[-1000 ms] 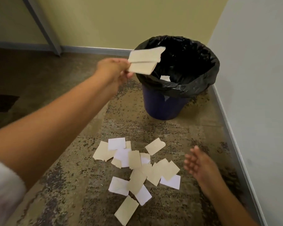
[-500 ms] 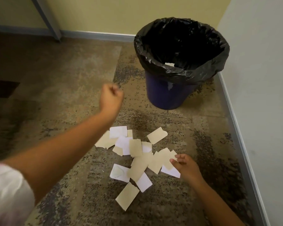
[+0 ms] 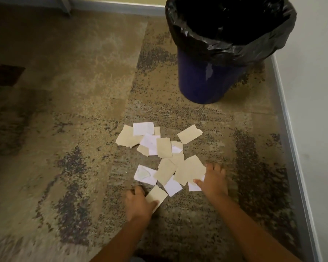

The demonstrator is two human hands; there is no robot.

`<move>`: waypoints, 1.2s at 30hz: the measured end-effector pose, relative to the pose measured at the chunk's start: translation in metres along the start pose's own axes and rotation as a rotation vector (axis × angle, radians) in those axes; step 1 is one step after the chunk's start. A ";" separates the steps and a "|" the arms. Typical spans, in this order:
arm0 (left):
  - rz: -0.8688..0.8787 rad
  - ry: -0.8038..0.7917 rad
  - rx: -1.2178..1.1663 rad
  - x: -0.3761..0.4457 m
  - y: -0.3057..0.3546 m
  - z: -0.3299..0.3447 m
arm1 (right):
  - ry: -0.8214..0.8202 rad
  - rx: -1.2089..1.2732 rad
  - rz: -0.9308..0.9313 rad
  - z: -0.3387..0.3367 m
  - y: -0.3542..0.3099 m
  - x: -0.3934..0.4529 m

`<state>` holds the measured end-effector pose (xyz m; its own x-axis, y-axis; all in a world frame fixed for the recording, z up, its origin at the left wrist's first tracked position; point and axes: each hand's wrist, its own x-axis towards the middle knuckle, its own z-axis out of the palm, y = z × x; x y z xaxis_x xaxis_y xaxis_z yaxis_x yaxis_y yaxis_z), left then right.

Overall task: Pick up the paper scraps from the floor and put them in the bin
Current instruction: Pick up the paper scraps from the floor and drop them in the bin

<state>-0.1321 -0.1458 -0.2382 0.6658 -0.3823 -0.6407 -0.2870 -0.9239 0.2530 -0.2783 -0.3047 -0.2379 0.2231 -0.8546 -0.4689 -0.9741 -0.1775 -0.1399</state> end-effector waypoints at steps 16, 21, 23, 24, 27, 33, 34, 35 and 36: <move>0.313 0.070 -0.090 0.008 0.040 0.008 | -0.107 0.586 0.117 -0.055 0.039 -0.029; 0.376 0.031 0.104 0.021 0.053 -0.001 | -0.137 0.572 0.139 -0.100 0.042 -0.038; 0.367 0.003 0.148 0.024 0.060 -0.004 | -0.142 0.573 0.116 -0.117 0.038 -0.041; 0.359 -0.005 0.158 0.025 0.063 -0.005 | -0.142 0.606 0.095 -0.127 0.034 -0.043; 0.378 0.024 0.251 0.026 0.067 -0.007 | -0.106 0.828 0.019 -0.169 0.016 -0.048; 0.356 0.054 0.370 0.025 0.069 -0.005 | 0.009 1.223 -0.218 -0.280 -0.039 -0.028; 0.340 0.048 0.364 0.027 0.068 -0.005 | 0.058 1.308 -0.244 -0.298 -0.049 -0.019; 0.329 0.040 0.357 0.029 0.068 -0.005 | 0.098 1.392 -0.263 -0.314 -0.059 -0.010; 0.321 0.033 0.353 0.032 0.068 -0.004 | 0.111 1.460 -0.278 -0.325 -0.066 0.000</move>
<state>-0.1276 -0.2205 -0.2383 0.5247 -0.6533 -0.5458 -0.6944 -0.6993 0.1696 -0.2259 -0.4514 0.0547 0.3214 -0.9202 -0.2237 0.0083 0.2389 -0.9710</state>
